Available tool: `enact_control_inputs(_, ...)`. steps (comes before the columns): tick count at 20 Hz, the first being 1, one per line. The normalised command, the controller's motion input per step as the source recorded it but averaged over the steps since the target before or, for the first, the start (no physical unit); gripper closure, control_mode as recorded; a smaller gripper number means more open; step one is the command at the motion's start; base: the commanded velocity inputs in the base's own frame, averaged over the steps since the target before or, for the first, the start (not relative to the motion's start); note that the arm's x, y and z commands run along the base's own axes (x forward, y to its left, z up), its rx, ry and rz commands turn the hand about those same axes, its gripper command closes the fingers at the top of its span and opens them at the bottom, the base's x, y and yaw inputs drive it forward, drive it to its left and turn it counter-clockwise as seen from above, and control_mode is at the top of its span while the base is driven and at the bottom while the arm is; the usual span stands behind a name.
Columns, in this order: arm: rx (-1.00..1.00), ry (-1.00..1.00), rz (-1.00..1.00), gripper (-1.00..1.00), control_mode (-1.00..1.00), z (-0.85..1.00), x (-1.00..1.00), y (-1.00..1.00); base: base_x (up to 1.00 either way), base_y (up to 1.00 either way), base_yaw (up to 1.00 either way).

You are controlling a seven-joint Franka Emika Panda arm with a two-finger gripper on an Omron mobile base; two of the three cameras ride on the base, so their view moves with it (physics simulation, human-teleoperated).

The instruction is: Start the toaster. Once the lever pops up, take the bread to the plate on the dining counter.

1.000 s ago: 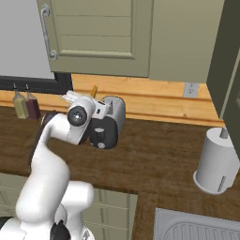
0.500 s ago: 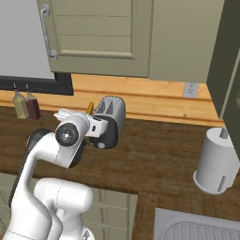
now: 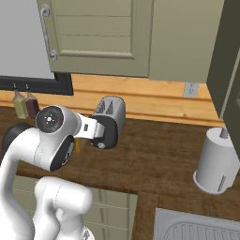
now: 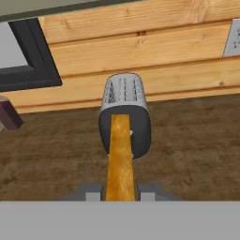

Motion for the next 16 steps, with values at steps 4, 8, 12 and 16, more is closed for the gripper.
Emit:
enact_control_inputs(4,-0.12,0.01,0.0,1.0,-1.0,-0.31,-0.25,0.0,0.0,0.0,0.0)
enact_control_inputs(8,-0.08,0.03,0.0,1.0,-1.0,-0.19,-0.07,0.0,0.0,0.0,0.0)
enact_control_inputs(12,-0.03,0.02,0.0,1.0,-1.0,-0.13,-0.05,0.0,0.0,0.0,0.0)
enact_control_inputs(16,-0.01,0.0,0.0,1.0,1.0,-0.04,-0.03,0.0,-0.06,0.0,0.0)
